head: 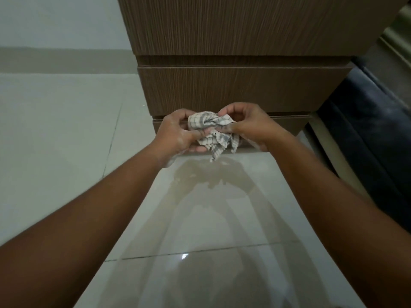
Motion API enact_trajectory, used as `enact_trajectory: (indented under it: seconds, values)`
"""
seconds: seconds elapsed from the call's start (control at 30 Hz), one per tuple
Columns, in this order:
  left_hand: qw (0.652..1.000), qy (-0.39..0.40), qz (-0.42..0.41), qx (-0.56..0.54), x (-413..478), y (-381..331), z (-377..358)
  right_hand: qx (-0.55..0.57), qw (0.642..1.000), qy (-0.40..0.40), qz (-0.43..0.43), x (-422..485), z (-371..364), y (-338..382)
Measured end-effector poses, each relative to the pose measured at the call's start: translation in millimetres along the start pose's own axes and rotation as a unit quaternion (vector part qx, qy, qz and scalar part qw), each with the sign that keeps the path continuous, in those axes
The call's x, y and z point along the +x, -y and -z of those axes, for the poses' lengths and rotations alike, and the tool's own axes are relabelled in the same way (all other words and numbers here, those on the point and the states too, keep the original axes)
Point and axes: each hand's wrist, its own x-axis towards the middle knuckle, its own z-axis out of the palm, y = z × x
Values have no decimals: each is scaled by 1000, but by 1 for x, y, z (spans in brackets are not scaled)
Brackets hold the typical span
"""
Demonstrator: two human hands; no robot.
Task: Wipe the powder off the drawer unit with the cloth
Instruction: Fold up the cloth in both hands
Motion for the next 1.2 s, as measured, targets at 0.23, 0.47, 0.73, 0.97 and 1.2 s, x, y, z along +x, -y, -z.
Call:
enact_trajectory:
  seconds: [0.23, 0.47, 0.73, 0.97, 1.2]
  values:
    - [914, -105, -316, 232, 7, 20, 0, 259, 950, 141, -108, -8, 14, 3]
    - [874, -97, -398, 261, 13, 20, -5, 224, 974, 0, -39, -4, 14, 1]
    - [957, -29, -256, 138, 4, -16, -23, 206, 978, -31, 23, -10, 25, 7]
    - [969, -85, -213, 89, 12, -28, -51, 105, 988, -92, 70, -24, 45, 22]
    - [980, -89, -171, 42, 7, -95, -93, 110, 980, -148, 72, -63, 79, 83]
